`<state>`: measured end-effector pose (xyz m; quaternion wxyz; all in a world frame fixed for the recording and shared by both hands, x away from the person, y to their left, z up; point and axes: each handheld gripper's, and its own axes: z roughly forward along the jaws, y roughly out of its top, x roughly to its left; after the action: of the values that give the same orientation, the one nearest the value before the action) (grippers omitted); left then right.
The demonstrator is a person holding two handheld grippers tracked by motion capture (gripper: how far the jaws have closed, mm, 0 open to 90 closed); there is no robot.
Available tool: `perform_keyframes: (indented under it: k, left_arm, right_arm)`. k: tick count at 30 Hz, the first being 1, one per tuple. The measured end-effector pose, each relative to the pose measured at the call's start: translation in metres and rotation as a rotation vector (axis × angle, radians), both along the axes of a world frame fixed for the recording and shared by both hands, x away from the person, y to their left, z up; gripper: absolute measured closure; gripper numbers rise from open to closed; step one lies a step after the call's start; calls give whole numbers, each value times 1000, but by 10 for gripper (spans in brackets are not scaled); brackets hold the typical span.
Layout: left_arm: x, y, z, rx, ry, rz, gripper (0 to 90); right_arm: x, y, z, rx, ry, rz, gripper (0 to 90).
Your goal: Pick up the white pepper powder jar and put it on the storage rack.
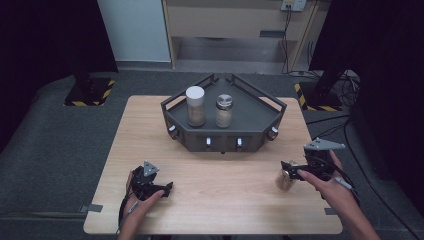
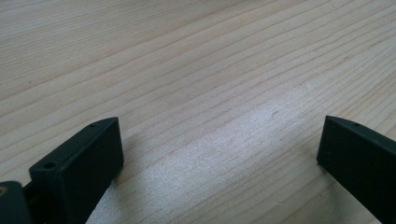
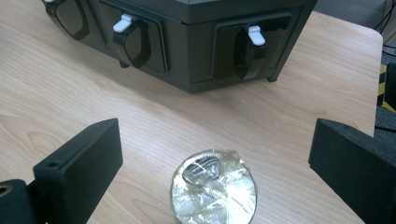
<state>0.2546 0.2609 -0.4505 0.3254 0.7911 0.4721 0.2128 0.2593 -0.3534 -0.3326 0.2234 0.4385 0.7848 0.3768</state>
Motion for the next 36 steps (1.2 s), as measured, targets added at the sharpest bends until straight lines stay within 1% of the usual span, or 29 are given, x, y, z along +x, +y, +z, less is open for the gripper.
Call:
perform_keyframes:
  k: [15, 25, 31, 36]
  left_arm:
    - [0, 0, 0, 0, 0, 0, 0]
    - [0, 0, 0, 0, 0, 0, 0]
    - [0, 0, 0, 0, 0, 0, 0]
    - [0, 0, 0, 0, 0, 0, 0]
  right_arm:
    - [-10, -8, -11, -7, 7, -7, 30]
    - [-13, -11, -20, -4, 30, -14, 30]
    - [-15, -12, -23, -9, 33, -14, 30]
    - [-16, -13, -27, -13, 48, -19, 30]
